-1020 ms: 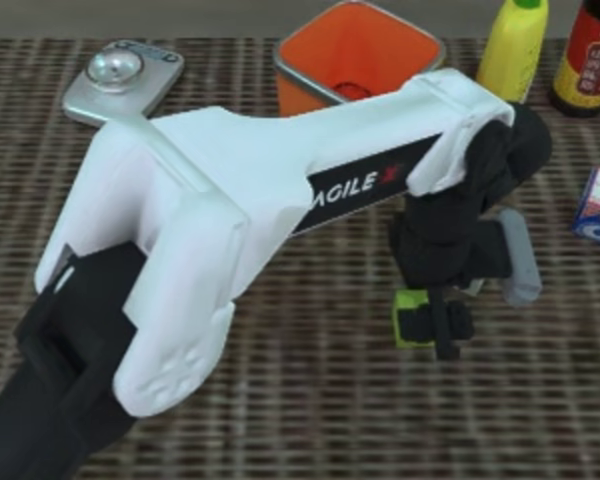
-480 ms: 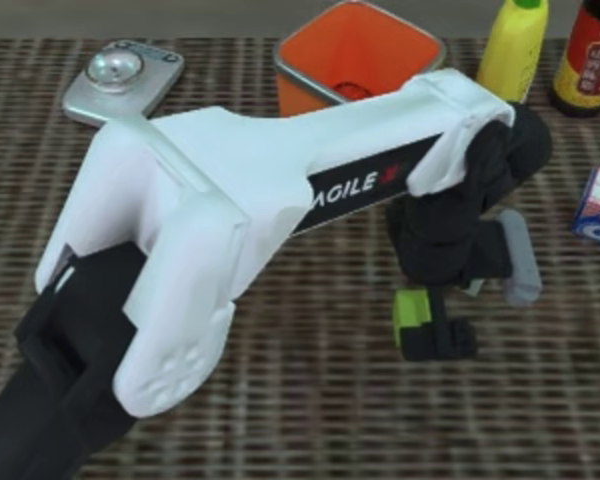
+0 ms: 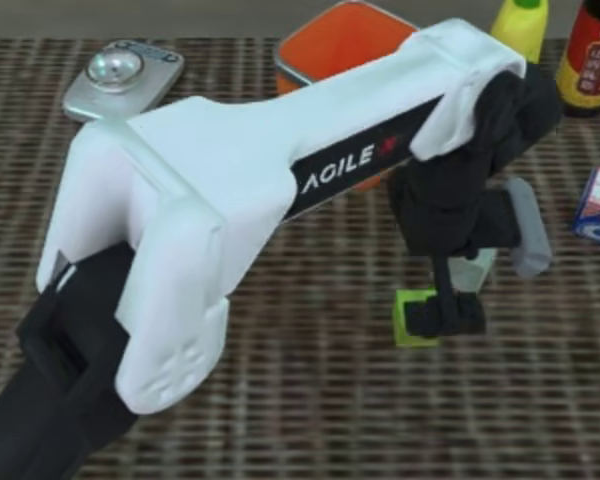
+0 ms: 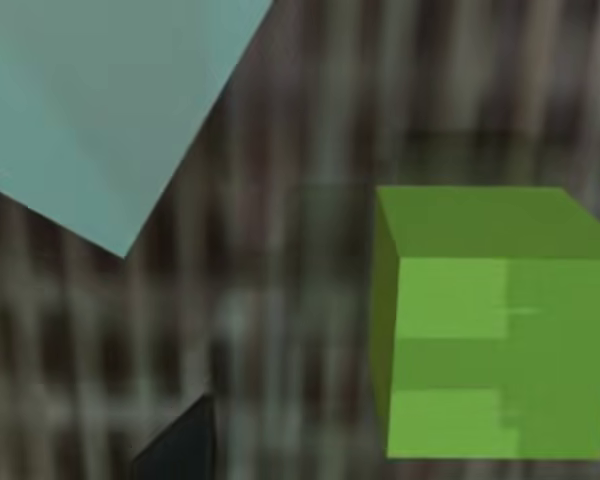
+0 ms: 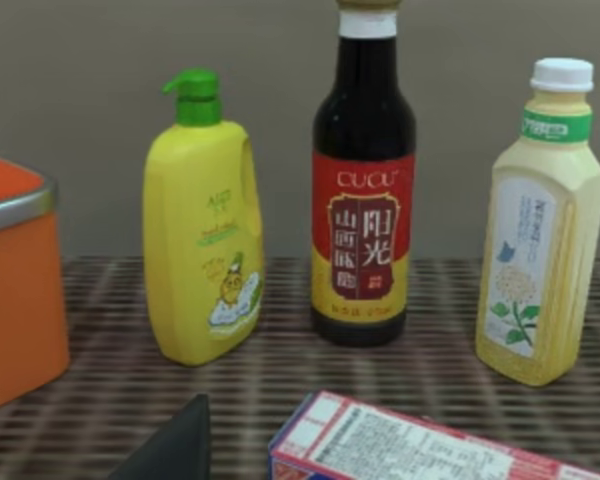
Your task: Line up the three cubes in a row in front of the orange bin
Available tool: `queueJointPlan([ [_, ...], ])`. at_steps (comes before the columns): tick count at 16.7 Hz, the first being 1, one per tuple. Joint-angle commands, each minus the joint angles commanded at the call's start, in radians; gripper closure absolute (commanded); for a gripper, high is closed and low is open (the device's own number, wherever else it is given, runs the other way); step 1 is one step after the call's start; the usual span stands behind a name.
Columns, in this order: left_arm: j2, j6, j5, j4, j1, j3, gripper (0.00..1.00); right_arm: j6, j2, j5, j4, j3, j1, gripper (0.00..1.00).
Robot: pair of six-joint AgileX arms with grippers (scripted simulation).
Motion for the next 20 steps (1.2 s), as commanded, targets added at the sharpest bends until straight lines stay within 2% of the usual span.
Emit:
queueJointPlan([
  [4, -0.002, 0.002, -0.001, -0.121, 0.008, 0.12, 0.0, 0.0, 0.0, 0.0, 0.0, 0.0, 0.0, 0.0],
  [11, -0.033, -0.006, -0.002, -0.105, 0.016, 0.096, 0.0, -0.01, 0.026, 0.0, -0.019, 0.025, 0.006, 0.0],
  [15, -0.213, -0.059, -0.011, 0.002, 0.1, -0.077, 0.0, -0.067, 0.185, 0.0, -0.127, 0.182, 0.042, 0.0],
  [20, -0.663, -0.187, -0.024, 0.245, 0.286, -0.497, 0.0, -0.186, 0.58, -0.001, -0.353, 0.526, 0.119, 0.0],
])
